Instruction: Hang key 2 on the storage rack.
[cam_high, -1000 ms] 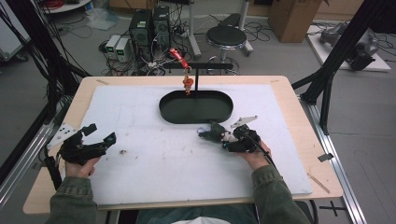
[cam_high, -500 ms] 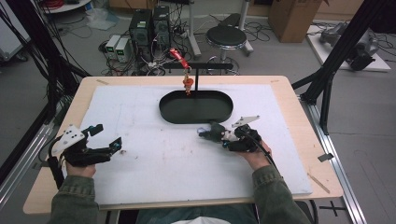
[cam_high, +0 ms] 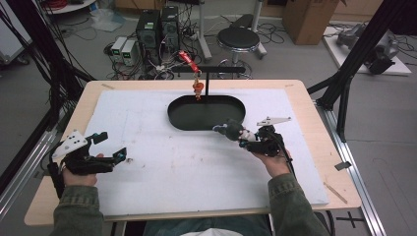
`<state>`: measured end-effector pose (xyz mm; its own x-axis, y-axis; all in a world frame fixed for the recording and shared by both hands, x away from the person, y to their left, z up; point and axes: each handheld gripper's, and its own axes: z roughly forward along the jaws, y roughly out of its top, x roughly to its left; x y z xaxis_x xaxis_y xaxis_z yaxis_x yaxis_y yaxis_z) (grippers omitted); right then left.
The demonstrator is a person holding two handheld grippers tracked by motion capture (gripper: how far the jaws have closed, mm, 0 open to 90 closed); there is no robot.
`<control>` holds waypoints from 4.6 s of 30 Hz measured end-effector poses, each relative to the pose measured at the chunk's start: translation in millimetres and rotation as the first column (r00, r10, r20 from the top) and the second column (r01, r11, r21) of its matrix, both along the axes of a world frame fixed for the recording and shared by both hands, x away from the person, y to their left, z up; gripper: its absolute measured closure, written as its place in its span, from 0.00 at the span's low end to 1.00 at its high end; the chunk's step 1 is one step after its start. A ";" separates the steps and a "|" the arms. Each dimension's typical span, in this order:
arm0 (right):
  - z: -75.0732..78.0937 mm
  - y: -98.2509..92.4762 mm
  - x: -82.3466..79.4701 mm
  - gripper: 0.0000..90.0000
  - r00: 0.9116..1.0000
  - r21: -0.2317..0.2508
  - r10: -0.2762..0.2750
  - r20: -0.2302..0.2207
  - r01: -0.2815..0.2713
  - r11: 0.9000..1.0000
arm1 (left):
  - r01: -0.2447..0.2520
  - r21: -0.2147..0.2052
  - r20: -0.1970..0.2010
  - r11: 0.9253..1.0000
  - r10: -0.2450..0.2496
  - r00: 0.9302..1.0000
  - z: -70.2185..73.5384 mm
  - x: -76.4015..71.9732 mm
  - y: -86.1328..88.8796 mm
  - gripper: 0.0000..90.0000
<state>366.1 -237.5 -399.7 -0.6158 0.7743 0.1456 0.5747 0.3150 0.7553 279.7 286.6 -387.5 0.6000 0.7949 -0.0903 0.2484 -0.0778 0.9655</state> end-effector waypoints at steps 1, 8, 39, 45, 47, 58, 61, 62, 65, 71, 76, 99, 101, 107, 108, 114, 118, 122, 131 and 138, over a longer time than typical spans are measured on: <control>3.9 -1.3 -0.4 0.59 1.000 0.006 -0.003 0.009 0.002 1.000 | 0.001 -0.002 -0.005 1.000 -0.001 1.000 -0.1 0.2 0.5 0.06; 25.1 -0.1 2.9 0.59 0.999 0.049 -0.016 0.038 0.014 0.999 | 0.016 -0.010 -0.022 1.000 -0.017 1.000 -1.8 2.2 1.2 0.06; 79.7 18.8 41.9 0.59 0.991 0.072 -0.113 0.074 0.108 0.992 | 0.023 -0.049 -0.028 0.999 -0.024 0.999 -5.9 3.1 7.5 0.06; 85.2 19.2 50.5 0.59 0.988 0.086 -0.146 0.058 0.141 0.986 | 0.023 -0.056 -0.028 0.998 -0.024 0.999 -6.0 3.3 7.1 0.06; 87.6 19.9 53.7 0.59 0.986 0.092 -0.161 0.054 0.155 0.984 | 0.022 -0.054 -0.030 0.998 -0.024 0.999 -6.0 3.4 7.4 0.06; 92.5 21.3 64.8 0.59 0.977 0.158 -0.214 0.017 0.208 0.965 | 0.018 -0.059 -0.027 0.998 -0.019 0.999 -6.1 3.4 7.6 0.06; 93.0 22.4 67.9 0.59 0.972 0.171 -0.233 0.013 0.227 0.959 | 0.019 -0.059 -0.026 0.998 -0.021 0.999 -6.1 3.5 7.8 0.06; 93.1 22.7 68.9 0.59 0.971 0.181 -0.237 0.007 0.232 0.956 | 0.018 -0.059 -0.026 0.998 -0.019 0.999 -6.1 3.5 7.8 0.06; 92.9 24.0 71.7 0.59 0.972 0.205 -0.235 -0.007 0.231 0.951 | 0.017 -0.055 -0.029 0.998 -0.019 0.999 -6.3 3.7 7.7 0.06; 92.6 28.3 76.0 0.59 0.965 0.202 -0.264 0.005 0.257 0.945 | 0.020 -0.052 -0.028 0.998 -0.021 0.999 -6.3 3.8 7.9 0.06; 92.9 28.9 75.5 0.59 0.963 0.217 -0.271 0.005 0.264 0.940 | 0.020 -0.051 -0.028 0.998 -0.022 0.999 -6.4 4.0 8.0 0.06; 89.7 39.5 86.0 0.59 0.948 0.261 -0.319 -0.017 0.312 0.913 | 0.024 -0.050 -0.029 0.998 -0.025 0.999 -6.8 4.6 7.4 0.06; 86.7 42.6 89.5 0.59 0.947 0.246 -0.318 -0.031 0.316 0.916 | 0.025 -0.050 -0.028 0.998 -0.027 0.999 -6.8 4.7 7.5 0.06; 80.5 44.6 97.6 0.56 0.945 0.242 -0.322 -0.051 0.325 0.914 | 0.025 -0.049 -0.029 0.998 -0.027 0.999 -7.0 4.9 7.6 0.06; 79.9 45.5 97.5 0.54 0.945 0.231 -0.322 -0.063 0.327 0.916 | 0.024 -0.052 -0.029 0.998 -0.025 0.999 -7.0 4.9 7.4 0.06; 77.4 50.6 97.2 0.26 0.959 0.060 -0.285 -0.008 0.284 0.957 | 0.025 -0.055 -0.030 0.998 -0.026 0.999 -7.1 5.0 7.4 0.06; 74.7 49.3 99.1 0.11 0.969 0.020 -0.245 -0.020 0.245 0.969 | 0.026 -0.054 -0.029 0.998 -0.028 0.999 -6.9 5.0 7.8 0.06; 76.3 48.5 97.7 0.01 0.979 0.018 -0.203 0.007 0.203 0.979 | 0.028 -0.058 -0.031 0.998 -0.030 0.999 -7.1 5.4 7.8 0.06; 78.7 46.0 90.7 0.01 0.989 -0.041 -0.139 0.047 0.141 0.989 | 0.032 -0.059 -0.031 0.998 -0.034 0.999 -7.3 5.5 7.7 0.06; 81.8 38.1 75.6 0.01 0.991 -0.062 -0.083 0.101 0.090 0.994 | 0.030 -0.059 -0.030 0.998 -0.032 0.999 -7.5 5.5 7.5 0.06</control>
<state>441.7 -199.4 -317.8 -0.5550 0.8311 0.0345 0.5262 0.3186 0.7884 285.2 294.1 -395.0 0.6206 0.7686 -0.1551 0.2769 -0.0297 0.9604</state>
